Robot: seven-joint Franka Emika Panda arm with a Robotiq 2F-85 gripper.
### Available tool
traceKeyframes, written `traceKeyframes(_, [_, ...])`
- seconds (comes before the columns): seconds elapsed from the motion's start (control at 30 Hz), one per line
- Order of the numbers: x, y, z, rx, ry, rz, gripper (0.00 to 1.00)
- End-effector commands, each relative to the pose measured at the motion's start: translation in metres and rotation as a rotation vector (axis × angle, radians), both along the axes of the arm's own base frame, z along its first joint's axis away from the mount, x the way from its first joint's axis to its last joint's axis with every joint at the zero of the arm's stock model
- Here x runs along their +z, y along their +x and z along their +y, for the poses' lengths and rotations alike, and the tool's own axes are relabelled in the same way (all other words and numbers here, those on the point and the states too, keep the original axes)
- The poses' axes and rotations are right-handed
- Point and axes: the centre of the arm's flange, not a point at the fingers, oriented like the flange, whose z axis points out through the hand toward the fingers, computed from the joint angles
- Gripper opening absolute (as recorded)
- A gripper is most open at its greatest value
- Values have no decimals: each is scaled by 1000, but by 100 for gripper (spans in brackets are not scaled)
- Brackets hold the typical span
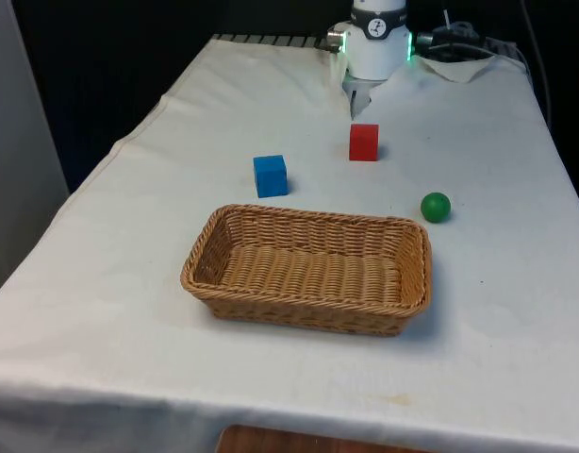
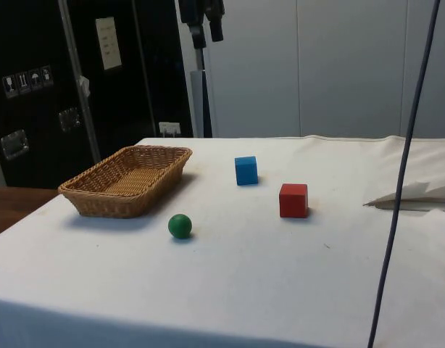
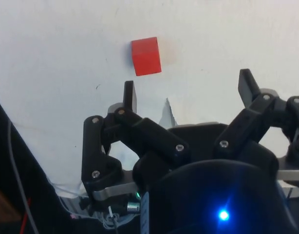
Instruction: Place all non-red objects into the basket.
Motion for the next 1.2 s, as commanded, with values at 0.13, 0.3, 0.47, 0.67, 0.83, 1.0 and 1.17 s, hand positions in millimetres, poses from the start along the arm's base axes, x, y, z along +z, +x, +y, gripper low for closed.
traceKeyframes(0.13, [-2,-1,-6,45,7,-25,100])
traceKeyframes(0.3, [-3,-2,-10,70,11,-35,100])
traceKeyframes(0.47, [-4,-6,-16,89,14,-40,100])
traceKeyframes(0.67, [-4,-14,-21,106,22,-46,100])
traceKeyframes(0.83, [-7,-20,-28,107,28,-48,100])
traceKeyframes(1.0, [-9,-29,-37,117,37,-51,100])
traceKeyframes(1.17, [-13,-36,-45,128,47,-56,100])
